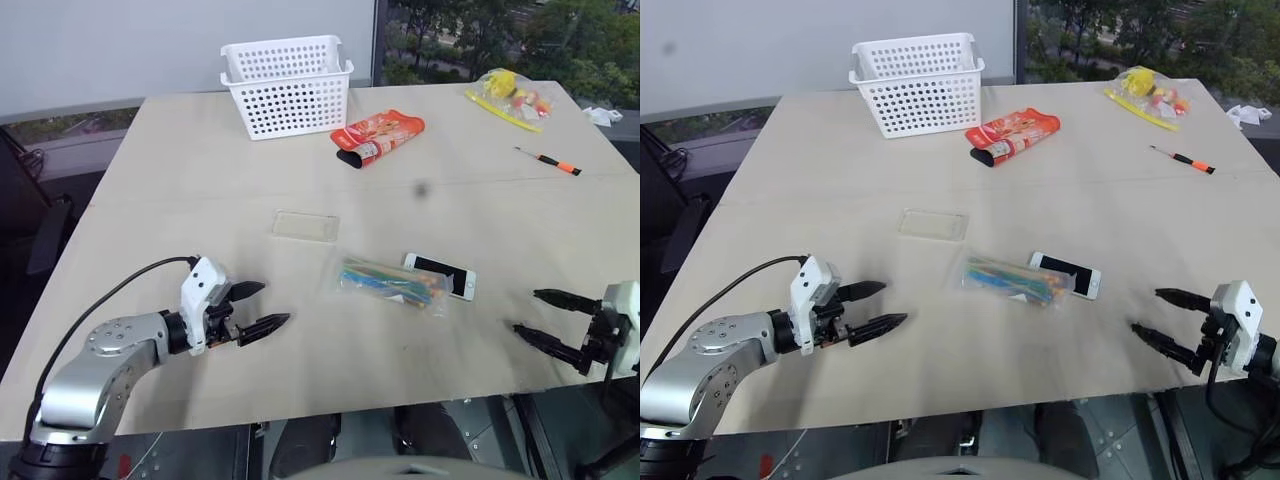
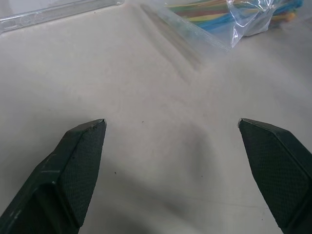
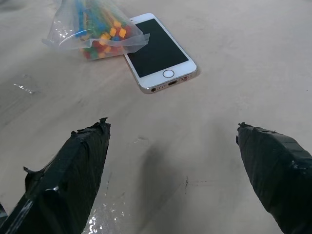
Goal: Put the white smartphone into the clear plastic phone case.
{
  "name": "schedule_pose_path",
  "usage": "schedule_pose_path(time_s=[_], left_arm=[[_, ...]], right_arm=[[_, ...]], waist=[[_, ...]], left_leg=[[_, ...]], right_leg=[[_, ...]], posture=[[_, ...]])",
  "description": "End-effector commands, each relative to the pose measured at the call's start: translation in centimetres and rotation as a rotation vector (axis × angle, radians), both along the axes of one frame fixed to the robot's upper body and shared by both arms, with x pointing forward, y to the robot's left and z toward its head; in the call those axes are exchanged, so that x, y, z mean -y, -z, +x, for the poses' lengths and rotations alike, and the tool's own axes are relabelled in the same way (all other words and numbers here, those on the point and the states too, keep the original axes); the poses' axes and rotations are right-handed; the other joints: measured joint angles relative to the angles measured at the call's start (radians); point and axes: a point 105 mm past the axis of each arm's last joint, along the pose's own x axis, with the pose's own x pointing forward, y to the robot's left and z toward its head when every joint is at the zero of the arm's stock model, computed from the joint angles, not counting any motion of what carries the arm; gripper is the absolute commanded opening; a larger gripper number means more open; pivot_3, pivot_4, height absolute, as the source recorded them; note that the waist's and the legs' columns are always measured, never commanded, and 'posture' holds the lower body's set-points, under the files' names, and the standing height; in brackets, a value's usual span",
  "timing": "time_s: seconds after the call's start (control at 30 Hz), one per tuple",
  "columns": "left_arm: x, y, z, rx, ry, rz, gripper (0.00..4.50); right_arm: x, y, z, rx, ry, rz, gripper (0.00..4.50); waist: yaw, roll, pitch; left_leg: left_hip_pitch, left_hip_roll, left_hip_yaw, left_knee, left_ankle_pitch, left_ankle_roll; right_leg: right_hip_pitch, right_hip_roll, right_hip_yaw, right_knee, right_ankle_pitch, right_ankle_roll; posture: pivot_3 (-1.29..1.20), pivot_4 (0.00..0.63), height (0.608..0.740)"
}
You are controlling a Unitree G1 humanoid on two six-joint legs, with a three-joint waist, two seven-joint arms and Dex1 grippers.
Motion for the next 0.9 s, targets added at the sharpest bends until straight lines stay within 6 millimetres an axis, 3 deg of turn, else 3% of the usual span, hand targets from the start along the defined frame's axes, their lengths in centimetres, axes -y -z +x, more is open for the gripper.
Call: schedule_pose_path(time_s=[0.03, 0.53, 0.9], left_arm=[[0.5, -0.8, -0.3, 0.065, 0.030, 0.012, 4.46], [0.1, -0.7, 0.0, 0.121, -0.011, -0.009, 4.46], [1.3, -4.2, 0.0, 0.292, 0.169, -0.020, 4.46]], right_arm=[[0.2, -0.9, 0.3, 0.038, -0.028, -0.029, 4.50], [-1.2, -1.0, 0.8, 0.062, -0.102, -0.040, 4.50], [-10.4, -4.1, 2.0, 0.124, -0.385, -0.029, 4.50]], waist=[[0.000, 0.000, 0.000], [0.000, 0.000, 0.000], [0.000, 0.000, 0.001]], left_leg=[[0.000, 0.000, 0.000, 0.000, 0.000, 0.000], [0.000, 0.000, 0.001, 0.000, 0.000, 0.000], [0.000, 0.001, 0.001, 0.000, 0.000, 0.000]], right_leg=[[0.000, 0.000, 0.000, 0.000, 0.000, 0.000], [0.000, 0.001, 0.000, 0.000, -0.002, 0.003], [0.000, 0.001, 0.000, 0.000, -0.001, 0.002]], posture=[[0.00, 0.150, 0.740], [0.00, 0.150, 0.740], [0.00, 0.150, 0.740]])
